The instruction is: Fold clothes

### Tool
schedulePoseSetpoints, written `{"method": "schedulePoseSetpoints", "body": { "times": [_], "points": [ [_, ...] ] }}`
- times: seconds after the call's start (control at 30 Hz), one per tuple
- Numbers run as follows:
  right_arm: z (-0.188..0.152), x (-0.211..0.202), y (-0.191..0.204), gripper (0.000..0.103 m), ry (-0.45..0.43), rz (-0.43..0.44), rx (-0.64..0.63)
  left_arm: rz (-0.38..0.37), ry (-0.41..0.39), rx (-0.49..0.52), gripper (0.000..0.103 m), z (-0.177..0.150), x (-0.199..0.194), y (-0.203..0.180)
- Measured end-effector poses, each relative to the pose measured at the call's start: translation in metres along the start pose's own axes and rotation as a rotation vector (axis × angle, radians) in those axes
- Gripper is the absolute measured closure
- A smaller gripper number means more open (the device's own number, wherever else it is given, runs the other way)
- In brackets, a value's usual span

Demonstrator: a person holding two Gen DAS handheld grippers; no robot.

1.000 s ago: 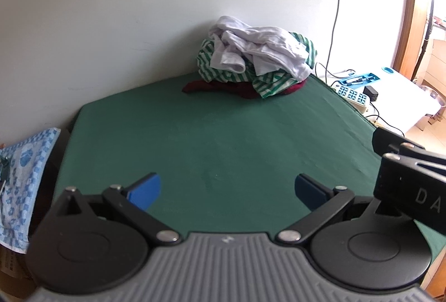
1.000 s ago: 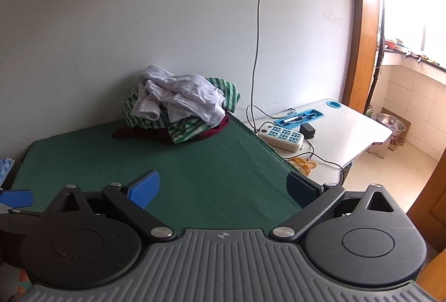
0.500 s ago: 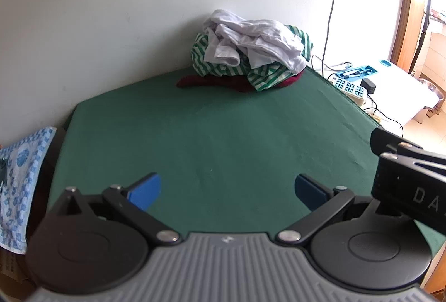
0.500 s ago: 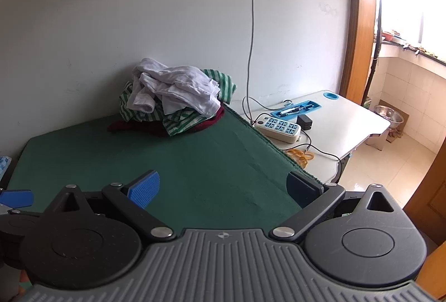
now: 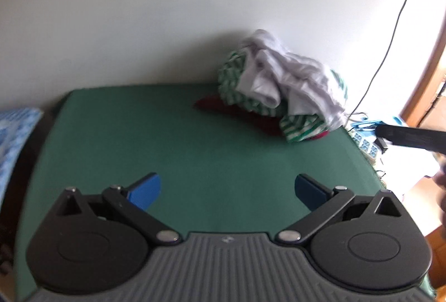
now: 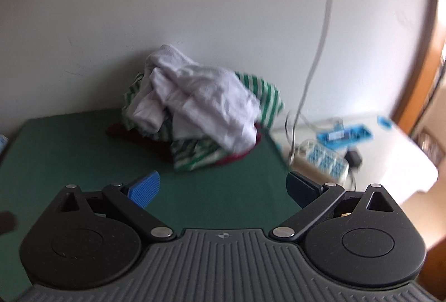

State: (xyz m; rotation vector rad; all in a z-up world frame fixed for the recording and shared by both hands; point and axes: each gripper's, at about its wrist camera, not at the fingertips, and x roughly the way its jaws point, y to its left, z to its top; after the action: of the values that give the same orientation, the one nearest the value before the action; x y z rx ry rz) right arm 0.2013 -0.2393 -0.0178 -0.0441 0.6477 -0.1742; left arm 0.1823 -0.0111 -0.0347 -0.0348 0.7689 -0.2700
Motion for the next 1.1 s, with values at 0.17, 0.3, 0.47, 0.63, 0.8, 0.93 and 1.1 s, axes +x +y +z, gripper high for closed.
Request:
{"method": "schedulePoseSetpoints", "body": {
  "times": [0.17,0.3,0.47,0.63,0.8,0.93,1.1],
  "points": [
    [0.058,0.082,0.006,0.009,-0.036,0.043,-0.104,0.044,0.046,0.102,0.001,0.065,0.081,-0.003],
    [0.097,0.132,0.013,0.009,-0.057,0.118,-0.111,0.03,0.117,0.058,0.001,0.103,0.155,-0.018],
    [0.114,0.184,0.033,0.014,-0.034,0.106,-0.175,0.121,0.137,0.09,0.001,0.124,0.221,-0.043],
    [0.115,0.219,0.048,0.028,-0.008,0.034,-0.24,0.19,0.17,0.169,0.001,0.127,0.268,-0.061],
    [0.116,0.218,0.033,0.066,-0.015,0.069,-0.164,0.142,0.203,0.11,0.022,0.133,0.288,-0.05],
    [0.117,0.2,0.016,0.085,-0.042,0.125,-0.103,0.037,0.211,0.071,0.07,0.134,0.282,-0.043],
    [0.116,0.173,-0.002,0.099,-0.091,0.167,-0.067,0.035,0.169,0.12,0.091,0.13,0.268,-0.05]
  ]
}}
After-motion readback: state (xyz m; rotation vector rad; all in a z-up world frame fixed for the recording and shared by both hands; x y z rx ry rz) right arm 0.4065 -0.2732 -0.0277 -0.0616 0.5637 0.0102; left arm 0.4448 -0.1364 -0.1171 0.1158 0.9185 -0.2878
